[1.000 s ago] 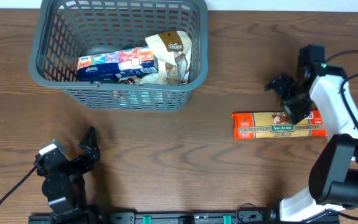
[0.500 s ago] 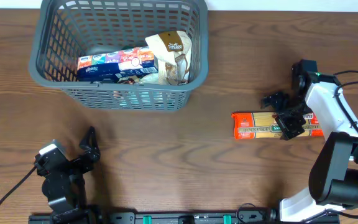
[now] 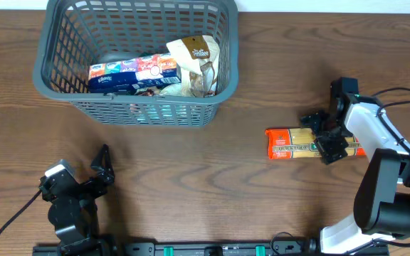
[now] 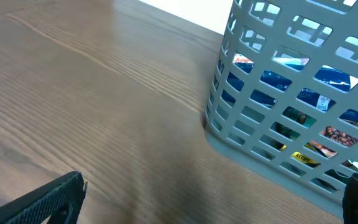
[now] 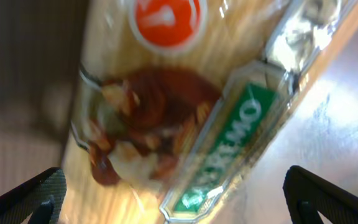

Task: Pack container
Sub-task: 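Lower the right gripper onto the spaghetti pack and grasp it, then lift the spaghetti pack into the basket and open the right gripper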

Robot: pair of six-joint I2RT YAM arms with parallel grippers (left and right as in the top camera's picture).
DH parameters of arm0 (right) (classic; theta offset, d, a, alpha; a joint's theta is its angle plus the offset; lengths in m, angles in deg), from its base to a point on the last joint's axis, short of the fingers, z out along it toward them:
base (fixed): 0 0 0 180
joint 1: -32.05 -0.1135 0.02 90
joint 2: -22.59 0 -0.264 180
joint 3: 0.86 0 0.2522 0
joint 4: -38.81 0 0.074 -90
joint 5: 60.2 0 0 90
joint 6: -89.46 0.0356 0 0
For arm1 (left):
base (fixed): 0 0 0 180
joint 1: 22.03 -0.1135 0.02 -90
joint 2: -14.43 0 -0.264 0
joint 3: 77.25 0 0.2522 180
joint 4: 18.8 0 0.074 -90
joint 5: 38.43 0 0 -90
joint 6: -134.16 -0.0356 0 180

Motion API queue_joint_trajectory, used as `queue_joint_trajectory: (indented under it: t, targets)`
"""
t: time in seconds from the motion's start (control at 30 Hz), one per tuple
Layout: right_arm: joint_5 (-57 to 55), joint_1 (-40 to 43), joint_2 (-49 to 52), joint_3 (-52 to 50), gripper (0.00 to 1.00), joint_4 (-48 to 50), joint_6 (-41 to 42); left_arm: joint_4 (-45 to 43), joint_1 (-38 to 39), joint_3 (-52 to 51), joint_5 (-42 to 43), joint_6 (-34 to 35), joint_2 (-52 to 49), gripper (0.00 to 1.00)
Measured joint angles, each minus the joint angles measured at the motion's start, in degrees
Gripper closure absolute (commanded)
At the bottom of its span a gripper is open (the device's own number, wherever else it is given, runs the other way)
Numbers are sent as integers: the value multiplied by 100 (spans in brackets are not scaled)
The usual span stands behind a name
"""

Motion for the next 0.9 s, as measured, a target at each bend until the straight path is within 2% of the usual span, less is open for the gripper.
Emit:
queue_joint_trajectory:
  t: [0.37, 0.53, 0.67, 0.9]
  targets:
    - [-227, 0, 0, -387, 5, 804, 0, -2, 2, 0, 0, 0, 0, 1]
    - [-297, 0, -37, -560, 15, 1075, 17, 0, 2, 0, 0, 0, 0, 1]
    - [-393, 0, -125, -693, 31, 1279, 33, -2, 2, 0, 0, 0, 0, 1]
    - [-474, 2, -195, -813, 75, 1508, 57, 0, 2, 0, 0, 0, 0, 1]
